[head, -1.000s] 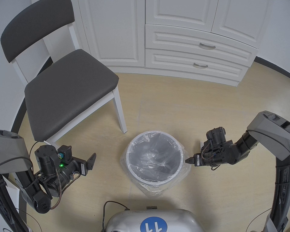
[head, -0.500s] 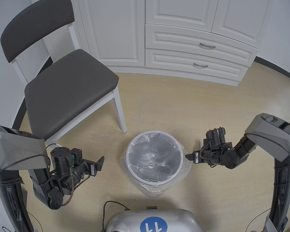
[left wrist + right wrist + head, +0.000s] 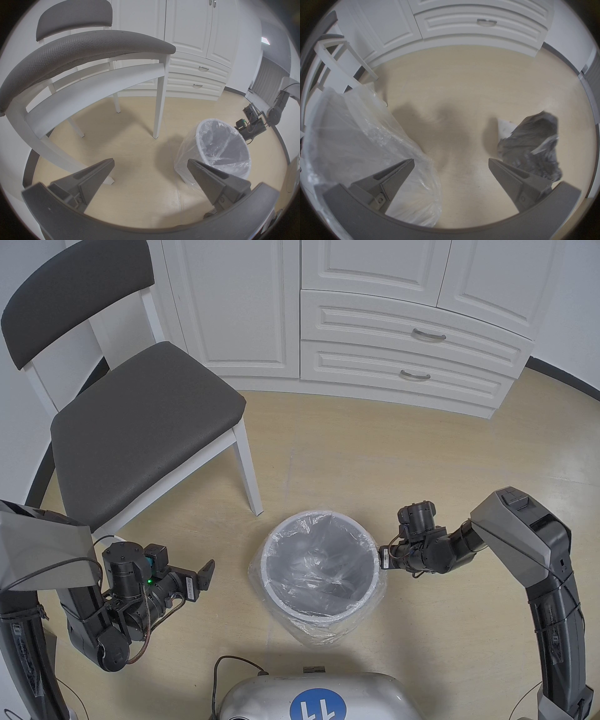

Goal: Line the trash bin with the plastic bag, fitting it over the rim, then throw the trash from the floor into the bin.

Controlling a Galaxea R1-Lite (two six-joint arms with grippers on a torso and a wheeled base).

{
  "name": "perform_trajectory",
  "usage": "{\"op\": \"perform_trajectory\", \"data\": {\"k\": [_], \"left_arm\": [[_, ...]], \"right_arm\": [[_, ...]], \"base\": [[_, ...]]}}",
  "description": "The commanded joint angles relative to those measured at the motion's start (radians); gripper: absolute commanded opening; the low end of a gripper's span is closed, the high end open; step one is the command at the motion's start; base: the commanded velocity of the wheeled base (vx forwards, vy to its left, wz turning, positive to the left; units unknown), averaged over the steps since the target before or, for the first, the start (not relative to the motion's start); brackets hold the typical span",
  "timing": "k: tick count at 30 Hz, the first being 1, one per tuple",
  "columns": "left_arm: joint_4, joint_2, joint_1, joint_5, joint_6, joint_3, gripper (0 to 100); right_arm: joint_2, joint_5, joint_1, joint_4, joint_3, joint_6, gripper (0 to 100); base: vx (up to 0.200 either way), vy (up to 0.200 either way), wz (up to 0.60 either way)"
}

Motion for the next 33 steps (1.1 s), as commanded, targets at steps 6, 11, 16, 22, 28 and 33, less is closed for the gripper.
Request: {"op": "perform_trajectory", "data": {"k": [6, 11, 16, 22, 28, 33], "left_arm": [[0.0, -0.045, 0.008, -0.01, 0.0, 0.006, 100], [0.0, -0.057, 0.006, -0.01, 0.0, 0.016, 100], [0.0, -0.057, 0.003, -0.01, 0.0, 0.021, 100], [0.0, -0.057, -0.008, -0.008, 0.0, 0.024, 100], [0.0, -0.117, -0.032, -0.008, -0.002, 0.067, 100], [0.0, -0.223, -0.084, -0.01, 0.0, 0.124, 100]], "right_arm": [[0.159, 0.034, 0.044, 0.265, -0.284, 0.106, 100], [0.139, 0.039, 0.036, 0.256, -0.245, 0.116, 100], [0.055, 0.04, -0.001, 0.249, -0.19, 0.116, 100], [-0.082, 0.037, -0.022, 0.217, -0.093, 0.111, 100], [-0.367, 0.02, -0.011, 0.016, 0.22, -0.004, 100], [-0.629, 0.014, -0.008, -0.229, 0.531, -0.15, 100]], "base": [[0.0, 0.0, 0.0], [0.0, 0.0, 0.0], [0.0, 0.0, 0.0], [0.0, 0.0, 0.0], [0.0, 0.0, 0.0], [0.0, 0.0, 0.0]]}}
